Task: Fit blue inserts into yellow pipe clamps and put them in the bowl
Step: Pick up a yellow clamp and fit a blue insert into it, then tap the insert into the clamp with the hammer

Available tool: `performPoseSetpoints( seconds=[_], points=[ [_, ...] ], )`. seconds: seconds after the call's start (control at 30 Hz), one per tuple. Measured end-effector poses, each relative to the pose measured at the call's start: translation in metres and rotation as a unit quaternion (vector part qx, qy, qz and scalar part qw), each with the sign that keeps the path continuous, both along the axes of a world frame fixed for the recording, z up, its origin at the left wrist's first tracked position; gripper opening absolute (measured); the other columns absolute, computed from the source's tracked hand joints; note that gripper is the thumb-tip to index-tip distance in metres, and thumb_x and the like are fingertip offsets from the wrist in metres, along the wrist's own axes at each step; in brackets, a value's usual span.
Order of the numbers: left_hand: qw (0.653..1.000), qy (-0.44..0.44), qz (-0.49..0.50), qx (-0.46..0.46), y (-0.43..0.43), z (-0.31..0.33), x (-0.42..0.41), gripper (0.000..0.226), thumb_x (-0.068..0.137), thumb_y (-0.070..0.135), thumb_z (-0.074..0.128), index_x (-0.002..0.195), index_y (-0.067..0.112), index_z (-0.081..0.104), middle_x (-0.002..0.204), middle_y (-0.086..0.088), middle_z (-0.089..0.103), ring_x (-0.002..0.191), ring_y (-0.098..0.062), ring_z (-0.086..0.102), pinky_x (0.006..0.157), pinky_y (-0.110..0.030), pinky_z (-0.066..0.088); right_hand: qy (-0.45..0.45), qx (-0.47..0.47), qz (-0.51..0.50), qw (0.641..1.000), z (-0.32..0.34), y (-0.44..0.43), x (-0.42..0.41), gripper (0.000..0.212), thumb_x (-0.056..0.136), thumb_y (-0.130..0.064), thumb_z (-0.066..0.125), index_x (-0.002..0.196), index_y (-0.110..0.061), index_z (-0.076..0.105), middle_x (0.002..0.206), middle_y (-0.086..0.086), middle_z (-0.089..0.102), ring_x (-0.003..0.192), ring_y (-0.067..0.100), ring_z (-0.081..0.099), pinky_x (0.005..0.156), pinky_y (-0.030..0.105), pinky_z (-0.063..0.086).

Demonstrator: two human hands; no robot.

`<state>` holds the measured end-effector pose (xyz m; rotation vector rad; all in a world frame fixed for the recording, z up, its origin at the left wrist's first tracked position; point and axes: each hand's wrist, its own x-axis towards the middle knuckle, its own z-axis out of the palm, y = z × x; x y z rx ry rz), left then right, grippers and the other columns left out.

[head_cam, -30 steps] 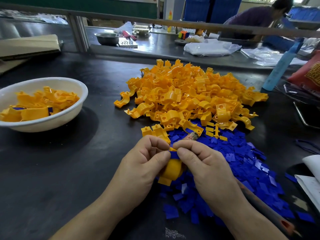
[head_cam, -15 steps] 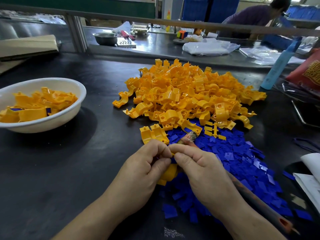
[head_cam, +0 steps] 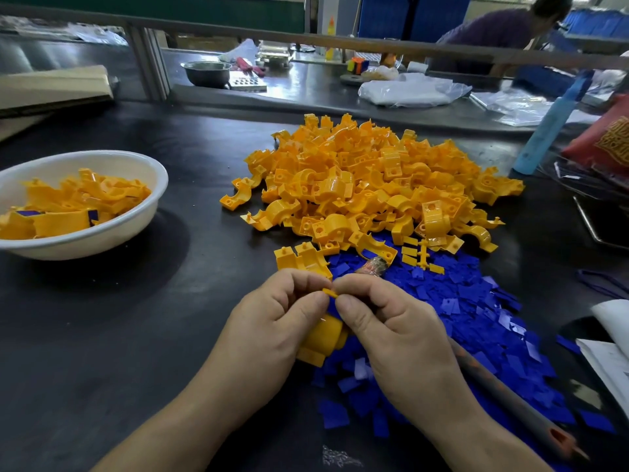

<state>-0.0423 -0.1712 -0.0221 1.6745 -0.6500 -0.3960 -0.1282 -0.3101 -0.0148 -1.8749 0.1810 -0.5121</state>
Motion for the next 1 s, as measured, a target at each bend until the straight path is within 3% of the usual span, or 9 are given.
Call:
performPoseSetpoints(
  seconds=[0.3,0.4,0.47,0.6,0.7,0.77,0.83,0.93,1.0],
  points=[
    [1.0,0.023,0.001,0.0,-0.002,-0.001,-0.001,0.028,0.075,0.059,0.052,0.097,0.048,0.065,0.097,0.014,0.072,0.087,-0.008,0.069,0.076,-0.036,0.061,-0.029,-0.081,-0.015,0.996,0.004,0.001,0.0,0.019,0.086,-0.038,0.05,0.1,-0.047,0.061,0.103,-0.027,0.063,0.101,-0.006,0.06,0.079,0.009,0.048],
    [1.0,0.024,0.004,-0.005,-0.002,-0.002,-0.002,0.019,0.087,0.058,0.055,0.095,0.045,0.066,0.095,0.011,0.072,0.085,-0.01,0.07,0.074,-0.034,0.059,-0.045,-0.104,-0.022,0.993,0.005,0.001,0.0,0.018,0.089,-0.036,0.049,0.1,-0.046,0.06,0.099,-0.023,0.065,0.096,-0.002,0.062,0.074,0.008,0.048],
    [1.0,0.02,0.005,-0.007,-0.003,-0.001,-0.005,0.017,0.083,0.051,0.056,0.094,0.044,0.067,0.093,0.01,0.072,0.083,-0.009,0.069,0.071,-0.03,0.058,-0.046,-0.089,-0.035,0.994,0.005,0.0,0.0,0.017,0.09,-0.036,0.047,0.096,-0.046,0.059,0.096,-0.022,0.064,0.091,-0.002,0.063,0.067,0.007,0.048],
    [0.998,0.055,0.032,-0.015,-0.003,0.004,-0.005,0.013,0.085,0.048,0.061,0.094,0.043,0.068,0.092,0.008,0.073,0.083,-0.014,0.071,0.072,-0.038,0.061,-0.031,-0.04,-0.001,0.999,0.004,0.0,0.001,0.022,0.093,-0.051,0.041,0.098,-0.044,0.061,0.09,-0.008,0.065,0.077,0.01,0.065,0.059,0.019,0.054],
    [0.989,0.083,0.118,-0.014,0.006,0.008,0.013,0.014,0.092,0.033,0.06,0.09,0.043,0.069,0.089,0.007,0.072,0.077,-0.017,0.069,0.056,-0.028,0.059,-0.013,-0.128,0.001,0.992,0.001,-0.003,0.002,0.021,0.093,-0.051,0.043,0.106,-0.043,0.058,0.093,-0.013,0.064,0.084,0.008,0.065,0.067,0.021,0.054],
    [0.978,0.07,0.19,0.04,0.017,0.006,0.031,0.013,0.093,0.031,0.061,0.086,0.039,0.069,0.087,0.004,0.067,0.076,-0.018,0.064,0.049,-0.028,0.053,-0.012,-0.215,-0.048,0.975,-0.001,-0.011,0.0,0.02,0.092,-0.042,0.047,0.108,-0.04,0.058,0.096,-0.019,0.06,0.094,0.0,0.059,0.075,0.015,0.05],
    [0.964,0.033,0.228,0.132,0.026,0.0,0.047,0.01,0.091,0.03,0.062,0.084,0.034,0.068,0.09,0.005,0.064,0.081,-0.017,0.061,0.055,-0.034,0.049,-0.005,-0.262,-0.084,0.961,0.001,-0.023,-0.004,0.02,0.091,-0.036,0.048,0.108,-0.035,0.06,0.097,-0.023,0.056,0.097,-0.006,0.054,0.078,0.008,0.045],
    [0.943,-0.013,0.24,0.229,0.033,-0.008,0.06,0.012,0.09,0.027,0.059,0.081,0.03,0.066,0.086,0.004,0.065,0.077,-0.014,0.059,0.053,-0.029,0.043,0.055,-0.33,-0.125,0.934,0.012,-0.039,-0.011,0.024,0.091,-0.036,0.051,0.115,-0.038,0.056,0.096,-0.027,0.049,0.093,-0.009,0.05,0.061,0.012,0.043],
    [0.935,-0.034,0.238,0.263,0.034,-0.01,0.063,0.014,0.09,0.028,0.058,0.08,0.03,0.066,0.085,0.005,0.065,0.075,-0.011,0.057,0.053,-0.029,0.04,0.119,-0.376,-0.139,0.908,0.019,-0.048,-0.016,0.031,0.092,-0.041,0.051,0.123,-0.036,0.053,0.1,-0.024,0.048,0.09,-0.003,0.048,0.064,0.014,0.036]
  ],
)
